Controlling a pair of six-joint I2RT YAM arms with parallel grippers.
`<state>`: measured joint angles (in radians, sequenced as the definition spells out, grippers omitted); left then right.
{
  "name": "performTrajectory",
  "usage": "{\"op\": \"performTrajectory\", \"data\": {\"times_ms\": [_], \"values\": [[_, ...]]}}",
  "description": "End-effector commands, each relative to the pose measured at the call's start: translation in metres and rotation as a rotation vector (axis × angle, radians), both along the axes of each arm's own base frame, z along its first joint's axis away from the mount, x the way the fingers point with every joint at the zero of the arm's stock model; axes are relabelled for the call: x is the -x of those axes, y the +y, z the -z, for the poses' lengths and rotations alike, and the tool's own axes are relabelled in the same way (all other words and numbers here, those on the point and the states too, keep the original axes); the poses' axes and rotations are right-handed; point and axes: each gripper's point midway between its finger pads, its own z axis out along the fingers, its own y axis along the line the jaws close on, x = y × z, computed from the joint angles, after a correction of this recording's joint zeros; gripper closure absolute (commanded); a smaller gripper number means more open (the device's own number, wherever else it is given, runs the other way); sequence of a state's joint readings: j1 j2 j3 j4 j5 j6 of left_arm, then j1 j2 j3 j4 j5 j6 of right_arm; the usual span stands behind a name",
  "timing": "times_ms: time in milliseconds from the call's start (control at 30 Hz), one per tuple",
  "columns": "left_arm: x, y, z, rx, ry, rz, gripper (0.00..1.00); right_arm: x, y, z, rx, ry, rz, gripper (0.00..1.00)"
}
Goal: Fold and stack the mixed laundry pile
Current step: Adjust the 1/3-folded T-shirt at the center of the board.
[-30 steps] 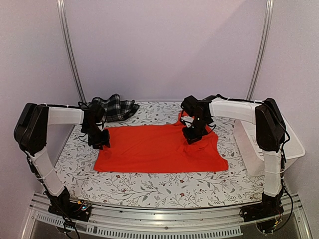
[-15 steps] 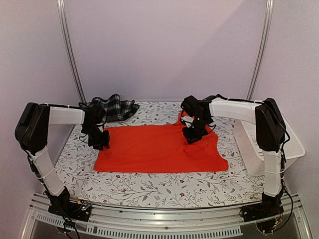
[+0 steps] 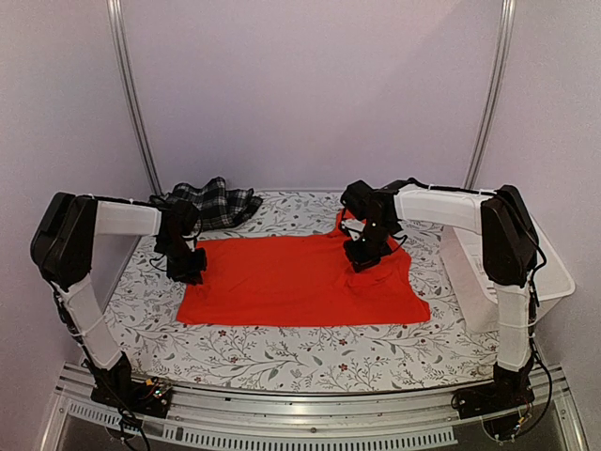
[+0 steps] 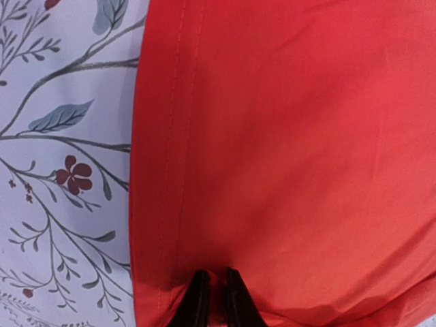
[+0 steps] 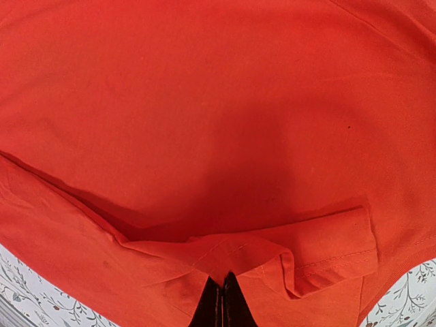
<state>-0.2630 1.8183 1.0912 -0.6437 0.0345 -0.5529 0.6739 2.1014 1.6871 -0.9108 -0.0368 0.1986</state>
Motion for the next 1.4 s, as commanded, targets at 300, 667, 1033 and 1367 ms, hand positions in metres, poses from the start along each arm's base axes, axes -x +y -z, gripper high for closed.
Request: {"op": "performTrajectory", "data": {"times_ms": [300, 667, 1033, 1367], "values": [[0.016, 0.031, -0.017, -0.106, -0.03, -0.08, 1.0, -0.001, -0.009, 0.001, 0.019, -0.016, 0.031, 1.0], [0.013, 0.034, -0.015, -0.088, -0.046, -0.11, 1.0, -0.015, -0.008, -0.015, 0.011, -0.09, 0.059, 1.0], [0.009, 0.035, -0.01, -0.098, -0.03, -0.121, 0.88, -0.033, 0.02, -0.031, -0.072, -0.108, 0.018, 0.77], [0.002, 0.032, -0.037, -0.046, -0.105, -0.132, 0.54, 0.001, -0.032, -0.051, -0.148, -0.051, 0.062, 0.6]]}}
